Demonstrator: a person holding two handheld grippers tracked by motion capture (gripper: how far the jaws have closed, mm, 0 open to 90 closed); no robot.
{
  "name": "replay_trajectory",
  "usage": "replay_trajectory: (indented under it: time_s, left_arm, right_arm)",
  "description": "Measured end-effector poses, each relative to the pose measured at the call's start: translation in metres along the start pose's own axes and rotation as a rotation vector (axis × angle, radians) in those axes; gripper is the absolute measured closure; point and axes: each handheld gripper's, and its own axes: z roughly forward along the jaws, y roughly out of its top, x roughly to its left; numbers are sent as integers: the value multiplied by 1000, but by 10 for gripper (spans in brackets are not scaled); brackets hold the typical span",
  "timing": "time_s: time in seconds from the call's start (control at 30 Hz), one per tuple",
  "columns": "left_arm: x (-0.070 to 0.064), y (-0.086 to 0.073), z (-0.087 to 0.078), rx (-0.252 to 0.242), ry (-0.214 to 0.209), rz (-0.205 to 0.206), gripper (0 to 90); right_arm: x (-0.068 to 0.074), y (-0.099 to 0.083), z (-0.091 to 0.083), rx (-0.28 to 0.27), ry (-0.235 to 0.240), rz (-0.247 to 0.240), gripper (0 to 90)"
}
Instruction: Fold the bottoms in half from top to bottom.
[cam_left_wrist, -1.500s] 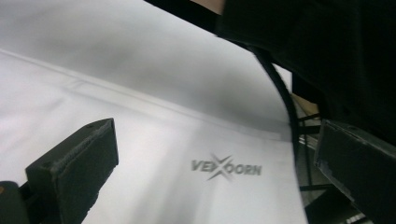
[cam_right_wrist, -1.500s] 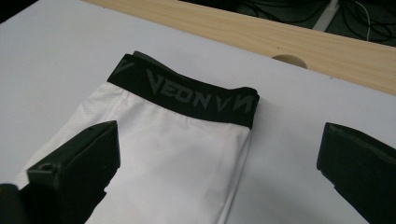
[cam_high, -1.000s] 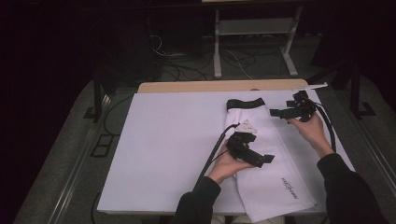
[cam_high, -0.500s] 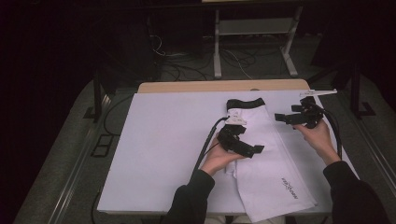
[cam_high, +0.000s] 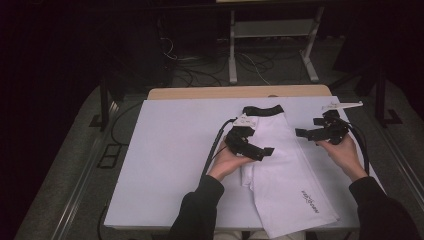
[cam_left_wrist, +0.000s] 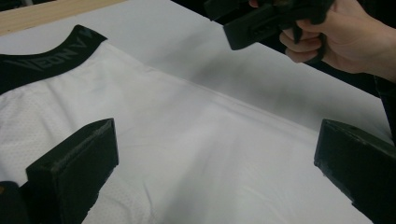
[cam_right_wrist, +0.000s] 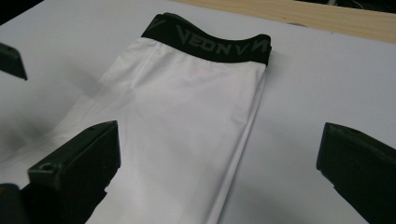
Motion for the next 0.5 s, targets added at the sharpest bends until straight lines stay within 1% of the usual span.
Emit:
replay_trajectory:
  time_s: [0.2,0.4,0.5]
  left_arm:
    - [10,3,-5,-9,5,-8,0]
    - [17,3,-8,-14,11,-21,0]
    - [20,5,-8,-8,20,-14,0]
  right_arm:
    - [9,-4,-5,1,3,-19,0]
    - [13,-8,-7,6,9,-23,0]
    - [15,-9,-9,6,10,-25,0]
